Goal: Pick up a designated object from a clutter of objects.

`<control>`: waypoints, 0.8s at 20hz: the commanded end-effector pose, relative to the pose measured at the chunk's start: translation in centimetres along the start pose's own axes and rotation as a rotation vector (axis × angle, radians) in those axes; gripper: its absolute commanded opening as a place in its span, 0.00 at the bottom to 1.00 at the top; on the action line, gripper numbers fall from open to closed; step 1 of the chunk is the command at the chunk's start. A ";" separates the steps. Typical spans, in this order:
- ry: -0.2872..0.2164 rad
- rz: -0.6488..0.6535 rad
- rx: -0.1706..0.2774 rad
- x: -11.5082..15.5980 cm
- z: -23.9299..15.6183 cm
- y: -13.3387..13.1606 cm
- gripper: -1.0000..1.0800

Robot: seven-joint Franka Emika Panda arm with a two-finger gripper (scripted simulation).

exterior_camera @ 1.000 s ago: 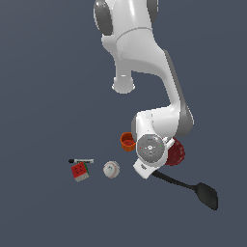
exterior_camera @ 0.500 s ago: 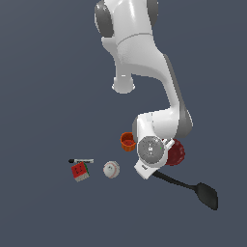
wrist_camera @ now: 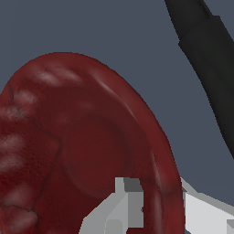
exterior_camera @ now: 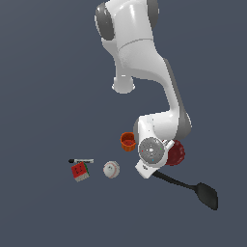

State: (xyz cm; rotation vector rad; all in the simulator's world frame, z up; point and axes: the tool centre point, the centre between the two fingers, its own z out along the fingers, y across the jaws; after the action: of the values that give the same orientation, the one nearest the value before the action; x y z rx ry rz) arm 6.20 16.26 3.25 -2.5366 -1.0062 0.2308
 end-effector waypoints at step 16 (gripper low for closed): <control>0.025 0.049 -0.001 -1.0 -3.7 0.4 0.00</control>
State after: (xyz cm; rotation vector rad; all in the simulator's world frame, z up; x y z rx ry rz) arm 6.54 14.80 5.48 -2.5531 -0.9543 0.2219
